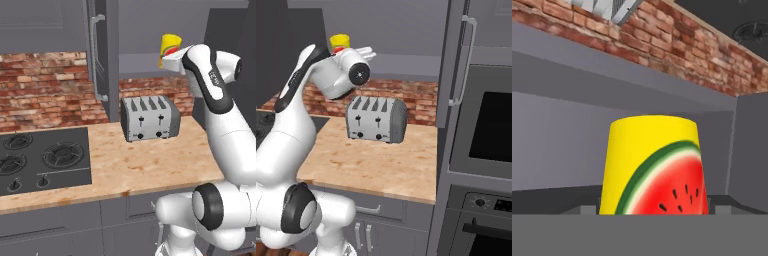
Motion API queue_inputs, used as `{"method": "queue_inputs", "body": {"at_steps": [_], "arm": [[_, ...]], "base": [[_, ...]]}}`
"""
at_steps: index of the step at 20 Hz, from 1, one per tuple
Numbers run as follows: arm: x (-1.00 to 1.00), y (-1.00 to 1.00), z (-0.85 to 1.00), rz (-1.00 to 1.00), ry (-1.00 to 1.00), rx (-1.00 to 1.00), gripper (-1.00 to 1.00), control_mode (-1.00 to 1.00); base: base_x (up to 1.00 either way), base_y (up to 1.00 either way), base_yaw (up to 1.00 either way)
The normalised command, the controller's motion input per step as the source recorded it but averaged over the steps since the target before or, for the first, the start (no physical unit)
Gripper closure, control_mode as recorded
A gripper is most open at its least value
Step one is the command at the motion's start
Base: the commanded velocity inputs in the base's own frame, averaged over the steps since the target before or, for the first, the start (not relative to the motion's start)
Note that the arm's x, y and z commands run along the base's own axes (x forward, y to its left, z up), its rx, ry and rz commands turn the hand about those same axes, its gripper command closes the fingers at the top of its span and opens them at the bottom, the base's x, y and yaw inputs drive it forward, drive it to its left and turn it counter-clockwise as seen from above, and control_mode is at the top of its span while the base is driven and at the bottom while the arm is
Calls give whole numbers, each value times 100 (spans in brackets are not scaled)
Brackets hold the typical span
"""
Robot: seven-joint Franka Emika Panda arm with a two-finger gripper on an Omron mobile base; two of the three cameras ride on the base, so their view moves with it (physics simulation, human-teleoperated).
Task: Move the cup from next to the sink to the open cabinet. Then, move the bowl with the broccoli to the fridge to clear the area for faucet cleaning.
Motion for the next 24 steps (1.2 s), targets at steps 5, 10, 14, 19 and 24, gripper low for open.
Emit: {"method": "queue_inputs", "body": {"at_steps": [5, 10, 14, 19, 24], "arm": [[16, -35, -5, 0, 10, 5, 100, -100], [48, -23, -15, 0, 14, 2, 100, -100], [49, -9, -27, 0, 13, 0, 100, -100], [53, 0, 0, -5, 1, -2, 100, -100], [42, 0, -1, -5, -3, -4, 100, -100]], "base": [[0, 0, 0], [0, 0, 0], [0, 0, 0], [0, 0, 0], [0, 0, 0]]}}
